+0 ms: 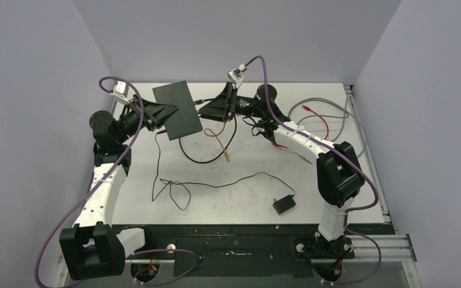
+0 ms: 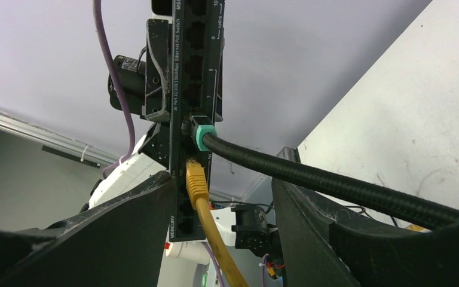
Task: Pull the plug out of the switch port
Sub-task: Pull the connector from the switch port.
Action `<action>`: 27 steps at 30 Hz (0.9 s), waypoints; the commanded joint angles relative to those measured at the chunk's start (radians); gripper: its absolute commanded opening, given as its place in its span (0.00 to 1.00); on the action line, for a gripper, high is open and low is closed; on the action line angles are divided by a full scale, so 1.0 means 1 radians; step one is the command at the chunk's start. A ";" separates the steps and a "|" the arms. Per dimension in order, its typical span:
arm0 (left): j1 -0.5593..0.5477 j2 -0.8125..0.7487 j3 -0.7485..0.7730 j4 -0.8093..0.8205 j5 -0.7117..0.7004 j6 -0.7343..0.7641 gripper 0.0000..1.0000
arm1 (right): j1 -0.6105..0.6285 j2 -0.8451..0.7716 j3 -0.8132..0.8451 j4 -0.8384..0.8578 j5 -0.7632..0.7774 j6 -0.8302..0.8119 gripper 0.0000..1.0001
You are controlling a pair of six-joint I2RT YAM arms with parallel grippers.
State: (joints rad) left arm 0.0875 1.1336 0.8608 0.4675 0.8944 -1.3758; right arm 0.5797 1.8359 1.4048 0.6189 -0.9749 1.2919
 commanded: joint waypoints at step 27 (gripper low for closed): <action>-0.024 -0.043 0.027 0.102 0.006 -0.014 0.00 | 0.040 0.033 0.087 0.001 -0.011 -0.011 0.39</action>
State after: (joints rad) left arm 0.0860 1.1332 0.8604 0.4664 0.8776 -1.3724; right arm 0.5915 1.8614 1.4448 0.5968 -0.9852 1.2957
